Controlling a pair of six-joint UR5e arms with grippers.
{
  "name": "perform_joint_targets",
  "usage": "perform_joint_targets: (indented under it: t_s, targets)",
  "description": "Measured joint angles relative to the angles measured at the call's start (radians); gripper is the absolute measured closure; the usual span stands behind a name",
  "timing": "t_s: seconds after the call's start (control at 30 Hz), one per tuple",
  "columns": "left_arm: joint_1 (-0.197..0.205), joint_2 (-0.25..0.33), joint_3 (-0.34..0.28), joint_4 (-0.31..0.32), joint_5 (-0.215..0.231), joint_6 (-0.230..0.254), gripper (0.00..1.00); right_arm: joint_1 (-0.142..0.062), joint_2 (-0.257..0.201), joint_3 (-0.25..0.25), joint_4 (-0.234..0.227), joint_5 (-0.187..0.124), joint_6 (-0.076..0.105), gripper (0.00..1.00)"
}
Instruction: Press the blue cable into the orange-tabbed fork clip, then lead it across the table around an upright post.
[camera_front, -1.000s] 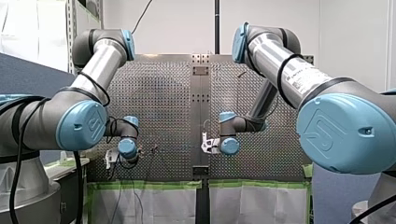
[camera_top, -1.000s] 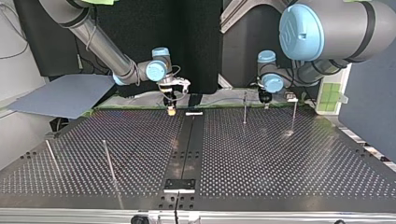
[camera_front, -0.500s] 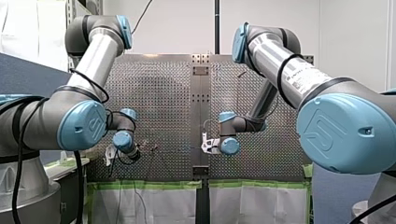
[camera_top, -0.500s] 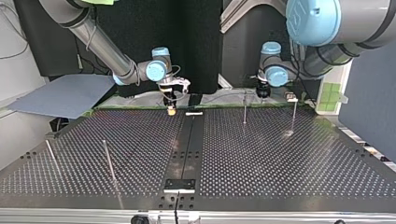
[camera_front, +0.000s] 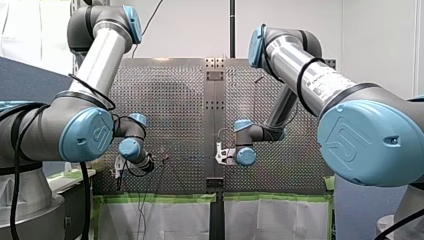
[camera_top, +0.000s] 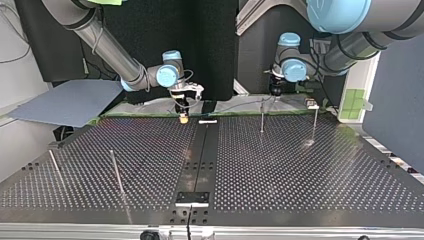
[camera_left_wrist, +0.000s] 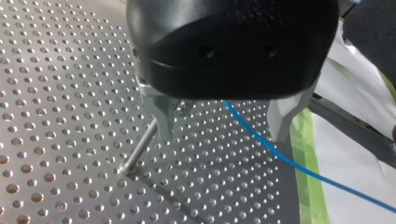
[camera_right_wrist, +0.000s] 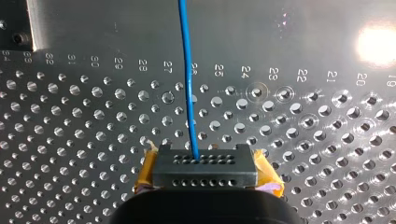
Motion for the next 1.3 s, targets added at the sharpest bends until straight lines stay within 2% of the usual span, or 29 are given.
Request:
perform_joint_targets:
  t_s: [0.1,0.27,0.47,0.67,0.93,1.13,1.3]
  targets:
    - [-0.002,0.000,-0.003,0.002,-0.003,0.001,0.00,0.000,0.000,0.000,0.001,0.000,0.000,1.00]
    - [-0.006,0.000,-0.004,0.003,0.024,0.008,0.00,0.000,0.000,0.000,0.001,0.000,0.001,1.00]
    - [-0.012,0.000,-0.021,0.024,0.047,0.041,0.00,0.000,0.000,0.000,0.001,0.001,0.002,1.00]
    - [-0.017,0.013,-0.054,0.075,0.029,0.047,0.00,0.000,0.000,0.000,0.000,0.000,0.002,1.00]
    - [-0.035,0.067,-0.072,0.137,0.016,0.046,0.00,0.000,0.000,0.000,0.000,0.000,0.002,1.00]
    - [-0.048,0.075,-0.073,0.139,0.029,0.026,0.00,0.000,0.000,0.001,0.000,-0.001,0.003,1.00]
    - [-0.052,0.076,-0.073,0.110,0.032,0.014,0.00,0.000,0.000,0.000,0.001,-0.002,0.003,1.00]
